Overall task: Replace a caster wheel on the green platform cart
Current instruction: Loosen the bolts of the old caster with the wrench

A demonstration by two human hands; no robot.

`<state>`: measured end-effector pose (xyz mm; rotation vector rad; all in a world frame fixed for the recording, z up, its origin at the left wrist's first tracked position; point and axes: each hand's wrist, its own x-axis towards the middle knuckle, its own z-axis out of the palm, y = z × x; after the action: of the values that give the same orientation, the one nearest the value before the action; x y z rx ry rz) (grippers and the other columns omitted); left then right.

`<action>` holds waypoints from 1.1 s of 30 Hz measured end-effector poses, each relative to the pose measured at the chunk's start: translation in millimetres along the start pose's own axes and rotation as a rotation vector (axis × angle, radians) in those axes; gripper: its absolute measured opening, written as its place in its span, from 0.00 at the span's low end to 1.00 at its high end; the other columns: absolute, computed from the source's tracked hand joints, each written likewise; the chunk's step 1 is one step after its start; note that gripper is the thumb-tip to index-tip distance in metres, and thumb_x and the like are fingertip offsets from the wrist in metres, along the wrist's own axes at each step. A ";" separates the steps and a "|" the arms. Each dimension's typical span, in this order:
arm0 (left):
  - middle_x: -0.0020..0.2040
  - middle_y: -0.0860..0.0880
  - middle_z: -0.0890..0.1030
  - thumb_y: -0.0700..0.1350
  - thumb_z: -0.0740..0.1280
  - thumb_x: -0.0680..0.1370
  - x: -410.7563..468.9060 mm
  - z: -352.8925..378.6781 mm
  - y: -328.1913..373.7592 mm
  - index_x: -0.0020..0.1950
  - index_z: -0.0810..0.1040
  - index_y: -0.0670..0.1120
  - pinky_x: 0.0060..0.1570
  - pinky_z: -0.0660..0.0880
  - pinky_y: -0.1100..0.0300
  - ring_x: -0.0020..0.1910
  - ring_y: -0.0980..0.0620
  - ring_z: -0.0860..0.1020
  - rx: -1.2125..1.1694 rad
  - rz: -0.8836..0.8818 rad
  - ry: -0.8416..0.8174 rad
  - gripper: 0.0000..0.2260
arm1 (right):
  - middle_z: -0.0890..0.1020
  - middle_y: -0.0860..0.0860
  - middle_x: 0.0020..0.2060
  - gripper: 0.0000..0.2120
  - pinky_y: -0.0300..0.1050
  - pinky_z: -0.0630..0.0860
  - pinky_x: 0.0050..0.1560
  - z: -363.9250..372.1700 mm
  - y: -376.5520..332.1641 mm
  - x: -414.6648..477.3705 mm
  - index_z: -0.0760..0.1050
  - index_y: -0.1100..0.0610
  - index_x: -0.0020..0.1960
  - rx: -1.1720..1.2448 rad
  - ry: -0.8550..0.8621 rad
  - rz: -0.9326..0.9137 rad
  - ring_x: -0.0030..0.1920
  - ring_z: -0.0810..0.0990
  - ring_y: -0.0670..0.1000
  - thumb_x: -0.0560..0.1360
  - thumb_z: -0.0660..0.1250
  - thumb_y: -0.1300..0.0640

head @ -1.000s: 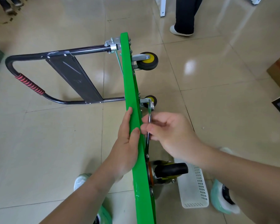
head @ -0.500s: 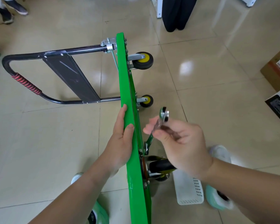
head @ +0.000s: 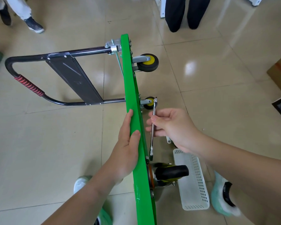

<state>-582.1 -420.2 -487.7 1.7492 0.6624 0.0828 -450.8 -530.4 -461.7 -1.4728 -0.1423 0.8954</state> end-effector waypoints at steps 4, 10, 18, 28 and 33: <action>0.81 0.63 0.59 0.46 0.53 0.88 0.7 0.0 -1.7 0.81 0.51 0.70 0.80 0.60 0.51 0.78 0.63 0.62 -0.001 0.006 0.003 0.26 | 0.84 0.56 0.40 0.03 0.50 0.84 0.44 2.5 6.0 10.0 0.80 0.62 0.51 -0.024 0.005 0.087 0.38 0.86 0.53 0.79 0.69 0.64; 0.81 0.63 0.60 0.47 0.53 0.88 0.4 -0.1 -3.7 0.80 0.51 0.71 0.80 0.61 0.50 0.78 0.61 0.63 -0.002 0.004 0.000 0.26 | 0.84 0.58 0.43 0.09 0.51 0.85 0.44 0.5 11.5 21.9 0.76 0.66 0.57 0.001 0.056 0.222 0.37 0.86 0.55 0.79 0.69 0.63; 0.81 0.63 0.59 0.48 0.52 0.88 -0.6 0.8 -1.0 0.79 0.50 0.73 0.79 0.62 0.51 0.77 0.62 0.64 -0.025 -0.011 -0.016 0.25 | 0.83 0.57 0.45 0.15 0.47 0.84 0.40 5.4 11.6 25.9 0.73 0.67 0.64 -0.027 0.000 0.305 0.36 0.86 0.53 0.79 0.68 0.63; 0.80 0.63 0.60 0.46 0.52 0.88 -0.4 0.9 1.7 0.80 0.51 0.71 0.79 0.62 0.50 0.77 0.61 0.64 -0.013 -0.020 0.010 0.26 | 0.86 0.53 0.38 0.04 0.49 0.85 0.47 11.7 5.1 4.5 0.81 0.60 0.50 -0.066 -0.013 0.062 0.40 0.86 0.52 0.79 0.67 0.65; 0.76 0.67 0.60 0.46 0.53 0.88 -3.2 2.4 7.5 0.80 0.51 0.69 0.80 0.59 0.57 0.76 0.67 0.62 -0.018 -0.011 0.006 0.26 | 0.86 0.53 0.38 0.06 0.47 0.85 0.45 8.2 -0.7 1.6 0.81 0.58 0.49 -0.049 -0.056 -0.013 0.40 0.87 0.52 0.79 0.67 0.67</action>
<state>-580.9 -424.8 -480.6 1.7286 0.6738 0.0863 -454.2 -522.9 -460.5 -1.4905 -0.2163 0.9291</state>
